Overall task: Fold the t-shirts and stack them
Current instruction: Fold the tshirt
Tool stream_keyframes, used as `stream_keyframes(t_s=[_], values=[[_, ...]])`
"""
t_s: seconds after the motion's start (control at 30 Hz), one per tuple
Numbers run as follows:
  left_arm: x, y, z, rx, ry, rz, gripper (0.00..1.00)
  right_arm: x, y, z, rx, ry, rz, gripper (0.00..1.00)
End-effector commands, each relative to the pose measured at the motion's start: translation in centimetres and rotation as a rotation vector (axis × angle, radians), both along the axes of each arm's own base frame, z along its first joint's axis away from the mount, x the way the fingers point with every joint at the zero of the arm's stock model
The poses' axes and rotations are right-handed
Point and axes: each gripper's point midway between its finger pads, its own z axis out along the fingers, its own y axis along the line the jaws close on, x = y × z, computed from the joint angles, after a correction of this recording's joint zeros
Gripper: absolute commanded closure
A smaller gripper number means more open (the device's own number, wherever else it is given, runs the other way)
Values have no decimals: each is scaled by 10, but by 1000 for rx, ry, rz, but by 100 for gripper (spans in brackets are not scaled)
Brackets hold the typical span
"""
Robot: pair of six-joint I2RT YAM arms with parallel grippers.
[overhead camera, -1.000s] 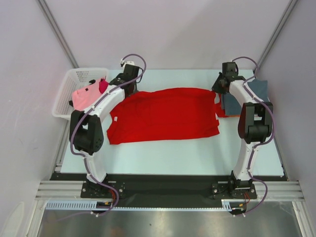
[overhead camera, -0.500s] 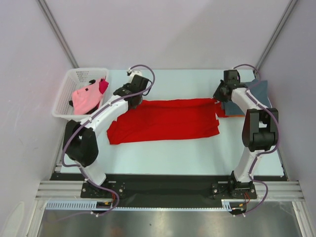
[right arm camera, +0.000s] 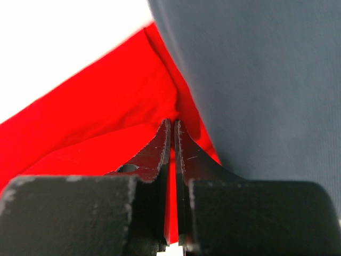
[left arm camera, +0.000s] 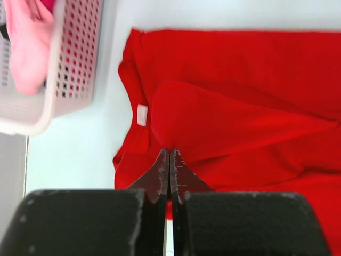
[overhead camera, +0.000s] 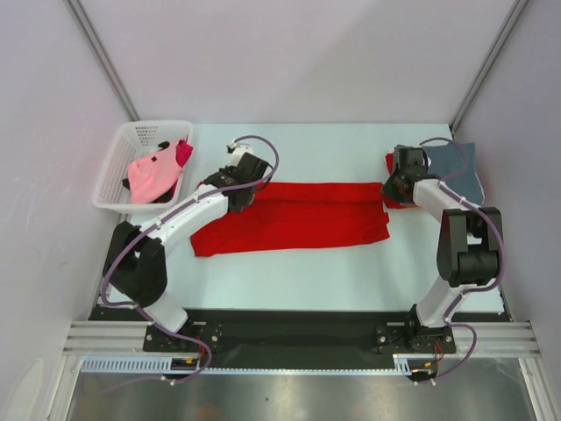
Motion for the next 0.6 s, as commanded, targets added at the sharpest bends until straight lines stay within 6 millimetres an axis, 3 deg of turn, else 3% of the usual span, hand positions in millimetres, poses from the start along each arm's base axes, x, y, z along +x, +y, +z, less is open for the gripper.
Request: stream_keyframes(t_s=[0.0, 0.3, 0.37, 0.4, 0.43, 0.57], values=[[-13, 7, 0, 9, -20, 32, 100, 9, -4, 25, 2, -118, -49, 100], [-42, -1, -32, -1, 32, 11, 100, -7, -7, 6, -10, -112, -111, 100], [-47, 0, -38, 1, 39, 10, 100, -8, -8, 10, -12, -132, -124, 99], [-48, -1, -40, -3, 44, 6, 99, -12, -9, 7, -13, -124, -140, 93], [-50, 0, -45, 0, 53, 8, 97, -13, -6, 10, -16, -135, -144, 76], [-58, -5, -51, -44, 62, -5, 80, -22, -6, 23, -46, -219, -175, 53]])
